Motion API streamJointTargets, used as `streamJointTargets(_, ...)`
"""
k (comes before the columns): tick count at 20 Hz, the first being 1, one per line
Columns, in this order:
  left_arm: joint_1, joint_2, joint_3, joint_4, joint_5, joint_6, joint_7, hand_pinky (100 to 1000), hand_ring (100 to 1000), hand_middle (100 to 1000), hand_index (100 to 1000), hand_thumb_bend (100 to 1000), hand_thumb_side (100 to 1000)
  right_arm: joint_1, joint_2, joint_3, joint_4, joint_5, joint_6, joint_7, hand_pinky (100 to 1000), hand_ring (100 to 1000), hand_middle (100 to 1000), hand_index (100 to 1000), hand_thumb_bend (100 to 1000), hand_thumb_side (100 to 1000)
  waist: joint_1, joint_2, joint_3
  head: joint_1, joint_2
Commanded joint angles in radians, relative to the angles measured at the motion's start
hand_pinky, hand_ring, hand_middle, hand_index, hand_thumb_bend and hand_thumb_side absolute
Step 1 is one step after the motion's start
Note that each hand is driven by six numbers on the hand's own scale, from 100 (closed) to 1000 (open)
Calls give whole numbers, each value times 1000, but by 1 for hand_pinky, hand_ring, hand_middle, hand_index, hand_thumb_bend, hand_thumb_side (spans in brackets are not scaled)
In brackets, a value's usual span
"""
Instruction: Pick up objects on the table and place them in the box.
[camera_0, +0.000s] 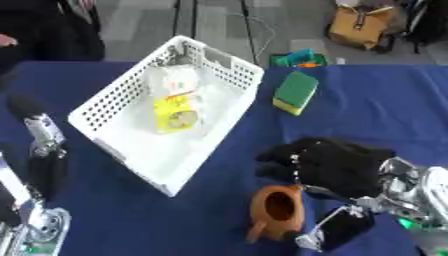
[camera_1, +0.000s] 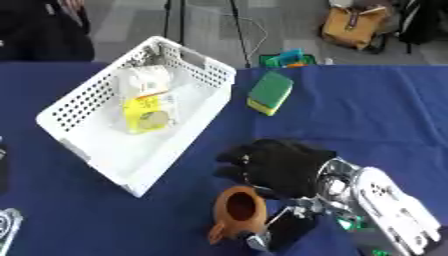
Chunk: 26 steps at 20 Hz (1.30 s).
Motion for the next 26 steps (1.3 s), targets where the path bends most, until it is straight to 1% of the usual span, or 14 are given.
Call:
streamJointTargets(1, -3, 3, 0, -14, 3, 0, 0, 894, 772, 769, 686, 100, 922, -17, -24, 12, -2, 27, -103, 80, 895, 1000, 1000, 1000, 491, 667, 1, -15, 1, -3, -14)
streamJointTargets(5, -4, 1, -1, -14, 4, 0, 0, 893, 771, 769, 685, 100, 920, -17, -14, 16, 17, 17, -97, 80, 886, 995, 1000, 1000, 479, 665, 1, -13, 5, -5, -21)
streamJointTargets(10, -5, -1, -2, -14, 6, 1, -1, 893, 771, 769, 684, 100, 918, -22, 3, 24, 49, -22, -68, 80, 855, 970, 1000, 1000, 467, 657, 2, -10, 10, -8, -27)
streamJointTargets(13, -6, -1, -2, -14, 7, 1, -2, 893, 771, 769, 683, 100, 917, -28, 8, 26, 56, -49, -46, 80, 851, 966, 1000, 1000, 465, 655, 2, -9, 11, -9, -28)
streamJointTargets(14, -6, -2, -3, -14, 7, 1, -2, 894, 771, 769, 682, 100, 916, -30, 9, 27, 58, -56, -39, 80, 838, 956, 1000, 1000, 466, 655, 2, -8, 12, -10, -29)
streamJointTargets(17, -8, -2, -4, -14, 8, -1, -2, 893, 771, 769, 681, 100, 916, -36, 12, 32, 71, -64, -25, 80, 837, 955, 1000, 1000, 468, 653, 3, -7, 14, -12, -32)
streamJointTargets(26, -8, -3, -4, -14, 10, 0, -3, 893, 770, 769, 678, 100, 915, -42, 18, 49, 121, -56, -26, 80, 841, 950, 1000, 1000, 474, 657, 5, -5, 15, -18, -37)
